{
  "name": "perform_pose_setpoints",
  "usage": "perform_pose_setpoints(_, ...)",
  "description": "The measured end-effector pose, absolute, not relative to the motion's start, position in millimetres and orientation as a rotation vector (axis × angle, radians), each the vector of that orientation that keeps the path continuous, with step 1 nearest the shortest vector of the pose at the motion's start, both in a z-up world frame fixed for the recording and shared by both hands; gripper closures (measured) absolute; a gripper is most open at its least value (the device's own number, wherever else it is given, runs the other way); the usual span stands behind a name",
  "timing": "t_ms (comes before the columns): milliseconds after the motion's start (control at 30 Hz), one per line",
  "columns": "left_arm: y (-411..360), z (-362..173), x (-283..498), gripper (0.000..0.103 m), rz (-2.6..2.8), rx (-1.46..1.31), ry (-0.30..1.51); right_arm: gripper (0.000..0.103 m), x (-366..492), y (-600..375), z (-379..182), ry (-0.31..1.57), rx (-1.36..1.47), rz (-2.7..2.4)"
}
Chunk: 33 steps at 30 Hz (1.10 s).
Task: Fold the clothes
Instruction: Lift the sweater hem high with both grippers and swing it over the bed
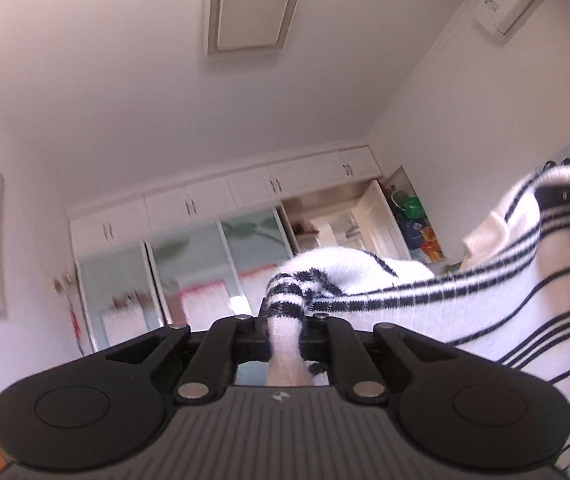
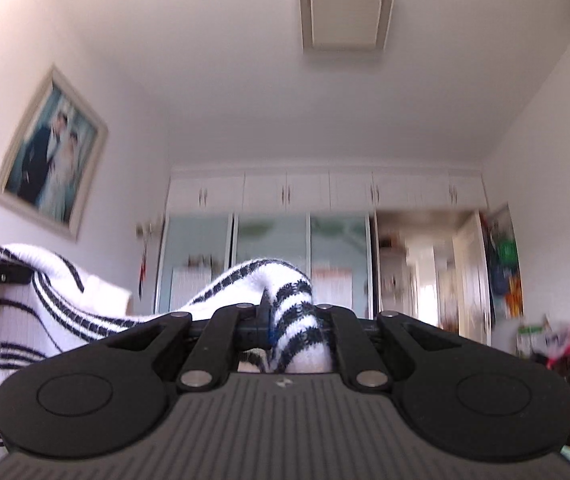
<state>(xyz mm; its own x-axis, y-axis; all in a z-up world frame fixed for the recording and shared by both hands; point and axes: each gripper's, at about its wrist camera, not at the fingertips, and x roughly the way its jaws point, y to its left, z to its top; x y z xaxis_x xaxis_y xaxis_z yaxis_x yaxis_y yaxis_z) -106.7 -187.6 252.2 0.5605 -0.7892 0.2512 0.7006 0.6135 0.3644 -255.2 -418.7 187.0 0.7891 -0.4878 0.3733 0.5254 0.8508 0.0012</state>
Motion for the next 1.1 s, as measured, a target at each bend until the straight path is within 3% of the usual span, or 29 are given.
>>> perform_pose_setpoints(200,-198.0,241.3,-90.3,0.096,-0.871,0.254,-0.33,0.094,-272.3,-426.2,202.9,-0.35,-0.095,-0.538)
perform_pose_setpoints(567,-293.1,104.1,36.1,0.096,-0.874,0.316,0.166,0.094,-178.9,-492.0,111.3,0.011,0.048,-0.528)
perform_pose_setpoints(767,-352.2,71.0,83.8,0.096,-0.852,0.356,0.258,0.095,-112.5,-545.3,84.5,0.156,0.086,-0.569)
perform_pose_setpoints(833,-372.6,58.8,94.9,0.09,-0.825,0.403,0.272,0.095,-92.2,-571.3,74.3,0.189,0.107,-0.592)
perform_pose_setpoints(900,-390.8,40.7,108.4,0.072,-0.794,0.454,0.331,0.094,-74.7,-597.5,59.1,0.235,0.145,-0.592)
perform_pose_setpoints(1100,-374.9,-31.7,120.9,0.071,-0.8,0.472,0.563,0.069,-76.1,-640.1,-22.6,0.476,0.424,-0.599)
